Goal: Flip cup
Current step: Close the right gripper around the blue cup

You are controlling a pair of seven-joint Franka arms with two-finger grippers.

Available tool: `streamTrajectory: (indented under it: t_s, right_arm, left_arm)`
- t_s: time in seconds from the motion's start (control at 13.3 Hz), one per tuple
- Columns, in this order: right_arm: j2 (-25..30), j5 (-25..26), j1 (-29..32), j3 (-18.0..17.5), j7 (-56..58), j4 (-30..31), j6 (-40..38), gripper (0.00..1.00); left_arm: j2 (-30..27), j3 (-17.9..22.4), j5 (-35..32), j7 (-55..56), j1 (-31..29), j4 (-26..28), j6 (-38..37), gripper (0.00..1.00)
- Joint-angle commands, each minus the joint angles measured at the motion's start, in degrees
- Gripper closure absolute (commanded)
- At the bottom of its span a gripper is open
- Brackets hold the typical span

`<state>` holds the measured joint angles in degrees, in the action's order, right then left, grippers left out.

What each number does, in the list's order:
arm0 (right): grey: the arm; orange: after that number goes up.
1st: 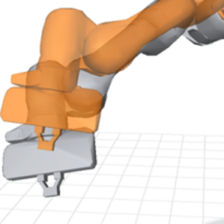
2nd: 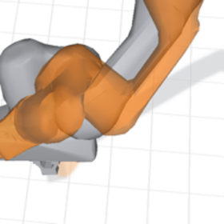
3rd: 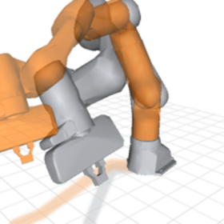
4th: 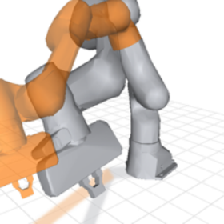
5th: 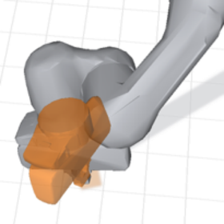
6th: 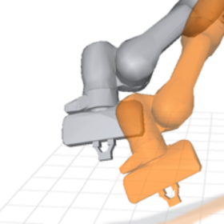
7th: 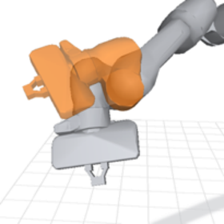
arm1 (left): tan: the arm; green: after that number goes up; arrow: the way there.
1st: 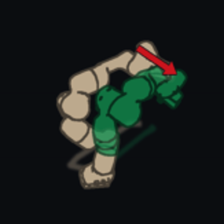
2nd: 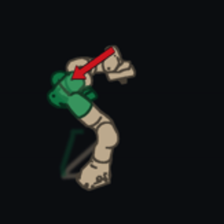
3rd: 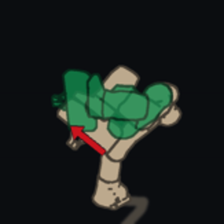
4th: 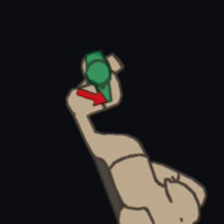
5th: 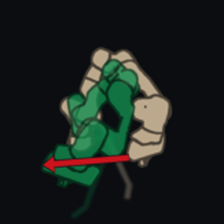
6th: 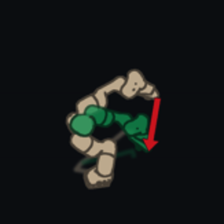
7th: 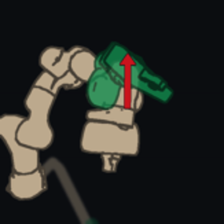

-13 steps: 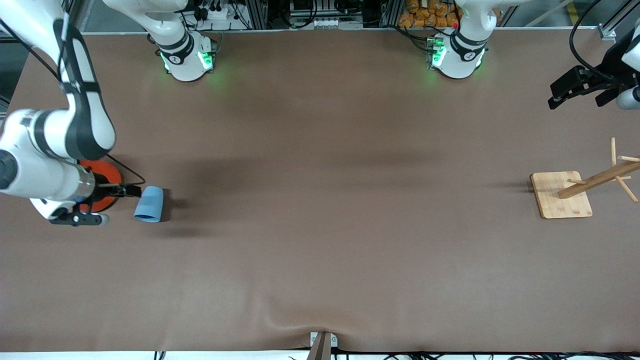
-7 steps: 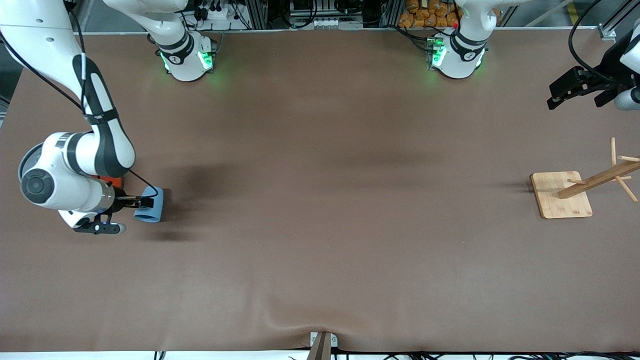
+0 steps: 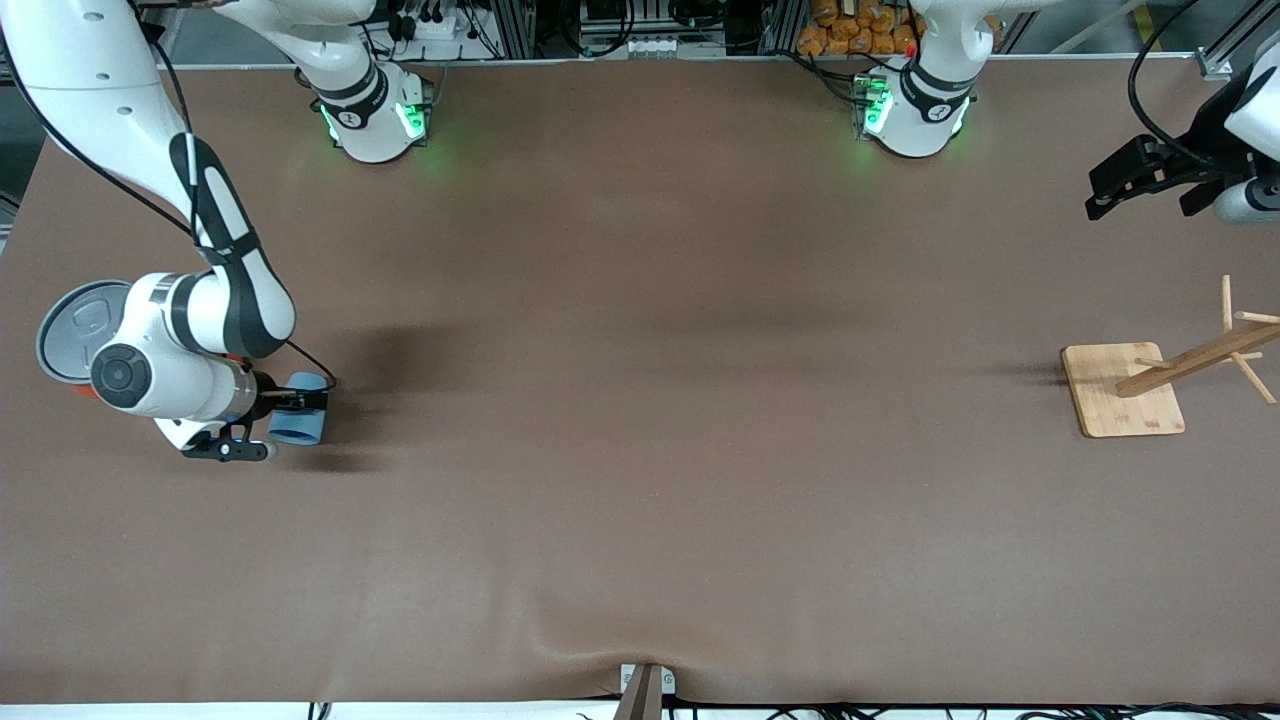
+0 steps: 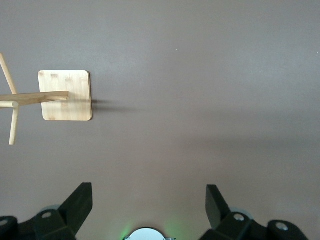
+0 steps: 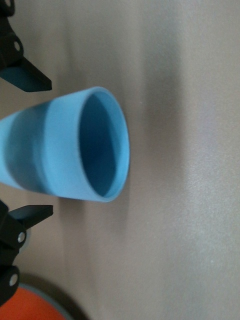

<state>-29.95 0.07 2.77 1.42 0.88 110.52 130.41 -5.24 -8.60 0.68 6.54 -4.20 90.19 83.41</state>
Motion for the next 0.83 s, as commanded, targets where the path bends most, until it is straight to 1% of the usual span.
streamTrajectory:
  t_s: [0.0,0.08,0.15,0.23,0.45,0.6,0.75]
  right_arm:
    - [-1.4,-0.6,0.2,-0.5,0.7,-0.1,2.0,0.25]
    - [-0.8,-0.7,0.0,-0.5,0.7,-0.2,1.3,0.47]
    - [0.2,-0.6,-0.7,-0.6,0.8,-0.3,0.0,0.57]
    - [1.5,-0.6,-1.2,-0.6,1.1,-0.8,-2.3,0.61]
    - [5.1,-0.6,-5.7,-1.4,1.2,-5.4,-14.2,0.61]
    - [7.7,-1.4,-8.2,-5.4,0.7,-7.9,-19.3,0.6]
    - [10.2,-1.5,-8.2,-11.3,1.6,-10.0,-23.0,0.6]
  left_arm:
    - [0.1,-0.5,-0.7,-0.6,0.0,-0.5,-0.8,0.0]
    - [0.1,-0.5,-0.7,-0.7,0.0,-0.5,-0.9,0.0]
    - [0.0,-0.5,-0.7,-0.7,0.1,-0.5,-0.9,0.0]
    - [0.0,-0.5,-0.7,-0.7,0.0,-0.5,-0.9,0.0]
    - [-0.1,-0.5,-0.7,-0.7,0.0,-0.5,-0.9,0.0]
    - [-0.1,-0.5,-0.7,-0.7,0.0,-0.5,-0.9,0.0]
    - [-0.1,-0.5,-0.6,-0.7,-0.2,-0.5,-1.0,0.0]
